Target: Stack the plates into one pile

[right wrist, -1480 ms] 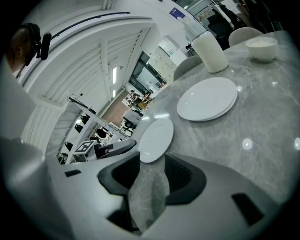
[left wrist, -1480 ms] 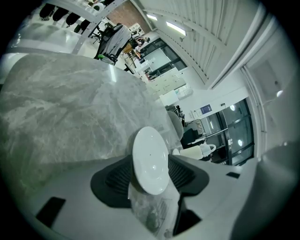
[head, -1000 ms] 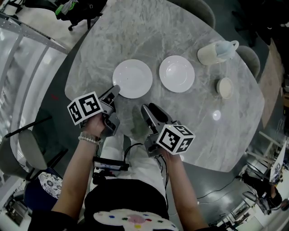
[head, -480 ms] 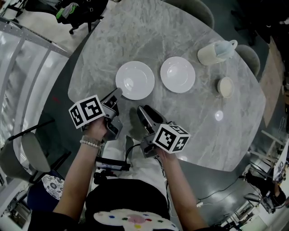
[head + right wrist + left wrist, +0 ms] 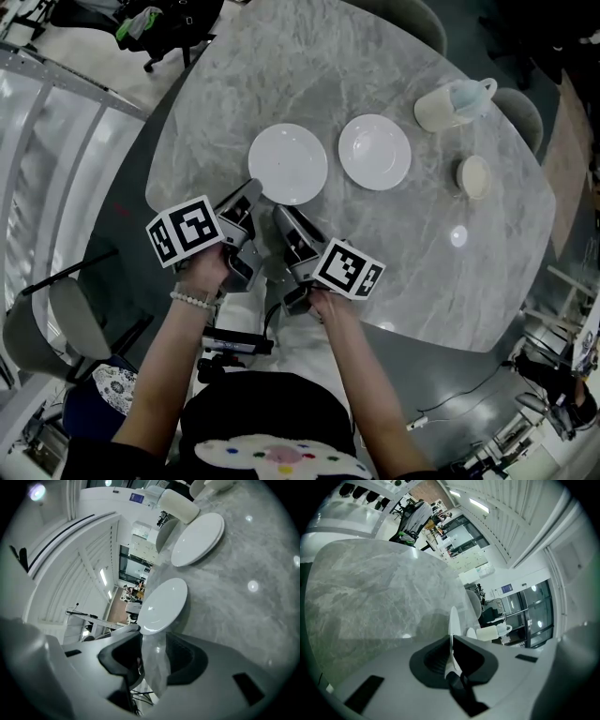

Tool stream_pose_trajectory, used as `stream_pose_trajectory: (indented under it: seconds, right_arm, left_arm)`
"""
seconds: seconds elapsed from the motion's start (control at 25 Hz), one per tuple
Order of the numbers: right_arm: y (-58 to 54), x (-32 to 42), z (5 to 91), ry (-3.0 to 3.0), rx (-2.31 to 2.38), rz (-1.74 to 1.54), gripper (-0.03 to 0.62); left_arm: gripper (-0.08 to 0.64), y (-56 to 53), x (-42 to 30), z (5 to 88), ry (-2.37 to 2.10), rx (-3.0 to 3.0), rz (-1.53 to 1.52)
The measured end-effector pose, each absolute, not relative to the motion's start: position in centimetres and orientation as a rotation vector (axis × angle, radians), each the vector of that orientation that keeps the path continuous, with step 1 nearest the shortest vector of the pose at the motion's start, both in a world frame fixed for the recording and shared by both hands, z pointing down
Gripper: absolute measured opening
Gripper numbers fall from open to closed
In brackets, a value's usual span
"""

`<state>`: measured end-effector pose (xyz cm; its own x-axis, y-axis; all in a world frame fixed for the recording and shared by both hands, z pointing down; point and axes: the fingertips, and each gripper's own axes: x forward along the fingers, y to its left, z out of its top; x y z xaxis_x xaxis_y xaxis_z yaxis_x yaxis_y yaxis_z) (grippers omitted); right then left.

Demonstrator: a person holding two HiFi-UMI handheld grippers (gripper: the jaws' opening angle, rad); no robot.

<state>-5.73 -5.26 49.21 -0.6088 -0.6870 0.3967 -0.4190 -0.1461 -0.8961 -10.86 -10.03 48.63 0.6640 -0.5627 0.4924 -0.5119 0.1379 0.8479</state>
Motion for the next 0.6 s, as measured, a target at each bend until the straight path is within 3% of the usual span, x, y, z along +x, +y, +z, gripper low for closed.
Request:
stream_pose_trajectory:
  seconds: [0.6]
  right_arm:
    - [-6.3, -6.0, 50.2, 1.804, -1.311, -1.83, 0.123]
  left_arm:
    - [0.028, -10.1, -10.9, 48.7, -0.93, 1.541, 0.002]
